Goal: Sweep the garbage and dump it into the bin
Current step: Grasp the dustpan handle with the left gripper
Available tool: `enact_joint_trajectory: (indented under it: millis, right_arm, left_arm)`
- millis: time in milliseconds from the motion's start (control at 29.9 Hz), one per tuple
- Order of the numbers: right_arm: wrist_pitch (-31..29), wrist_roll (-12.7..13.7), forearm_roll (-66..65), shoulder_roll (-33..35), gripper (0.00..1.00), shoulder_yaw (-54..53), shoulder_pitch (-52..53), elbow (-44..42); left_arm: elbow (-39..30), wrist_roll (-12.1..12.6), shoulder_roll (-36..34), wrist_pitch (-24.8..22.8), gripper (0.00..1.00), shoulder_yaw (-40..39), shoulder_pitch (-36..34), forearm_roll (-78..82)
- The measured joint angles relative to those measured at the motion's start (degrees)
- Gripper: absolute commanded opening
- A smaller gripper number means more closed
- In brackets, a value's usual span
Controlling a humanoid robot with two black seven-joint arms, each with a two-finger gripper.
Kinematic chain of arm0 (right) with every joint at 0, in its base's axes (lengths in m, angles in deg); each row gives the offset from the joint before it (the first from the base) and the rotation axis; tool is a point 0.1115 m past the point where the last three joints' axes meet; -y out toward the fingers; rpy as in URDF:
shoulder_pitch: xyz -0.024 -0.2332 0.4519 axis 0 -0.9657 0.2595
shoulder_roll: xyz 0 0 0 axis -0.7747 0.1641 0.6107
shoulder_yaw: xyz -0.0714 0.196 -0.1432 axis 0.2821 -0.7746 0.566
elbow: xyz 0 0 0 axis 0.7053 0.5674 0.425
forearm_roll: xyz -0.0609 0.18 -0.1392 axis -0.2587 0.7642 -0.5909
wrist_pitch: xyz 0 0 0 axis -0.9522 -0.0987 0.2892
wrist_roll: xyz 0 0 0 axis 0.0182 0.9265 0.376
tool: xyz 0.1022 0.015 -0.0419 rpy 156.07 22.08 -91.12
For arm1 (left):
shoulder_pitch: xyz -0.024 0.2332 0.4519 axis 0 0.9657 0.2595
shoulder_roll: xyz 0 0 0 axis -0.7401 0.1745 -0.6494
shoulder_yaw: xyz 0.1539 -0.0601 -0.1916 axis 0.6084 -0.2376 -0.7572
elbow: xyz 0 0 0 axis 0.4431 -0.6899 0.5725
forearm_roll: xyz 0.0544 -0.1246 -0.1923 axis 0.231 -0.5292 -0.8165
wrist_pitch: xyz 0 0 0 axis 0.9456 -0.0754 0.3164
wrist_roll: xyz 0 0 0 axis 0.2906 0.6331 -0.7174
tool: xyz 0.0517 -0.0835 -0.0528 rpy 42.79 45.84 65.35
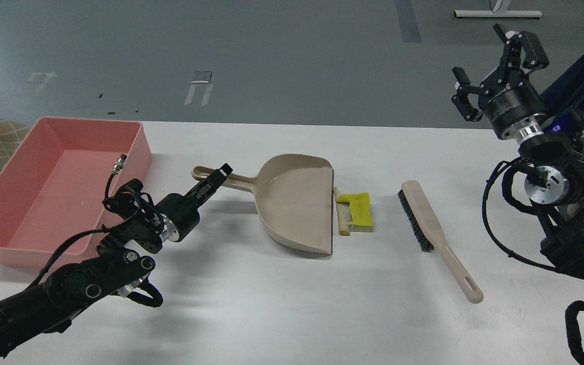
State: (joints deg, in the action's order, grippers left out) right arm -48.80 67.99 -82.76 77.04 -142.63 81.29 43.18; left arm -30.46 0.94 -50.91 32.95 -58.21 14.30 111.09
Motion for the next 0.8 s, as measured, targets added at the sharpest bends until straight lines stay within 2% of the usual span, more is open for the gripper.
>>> enact_joint_trajectory:
  millis: [67, 569, 803]
  right_arm:
    - [0.00, 0.00, 0.00, 0.00, 1.00, 0.00, 0.02, 0.00]
    - [0.00, 0.00, 0.00, -0.16, 1.00, 0.12, 0.29, 0.00]
    - [0.00, 0.34, 0.00, -0.11, 1.00, 0.18, 0.55, 0.00]
  left_arm:
    - [-0.01, 0.06, 0.01, -0.06, 0.00, 0.12, -0.10, 0.00]
    - [-0.45, 1.01, 0.00, -0.70, 0.00, -0.11, -0.71, -1.34]
    - [-0.45, 1.33, -1.19, -5.29, 0.00, -0.10, -3.44, -11.65]
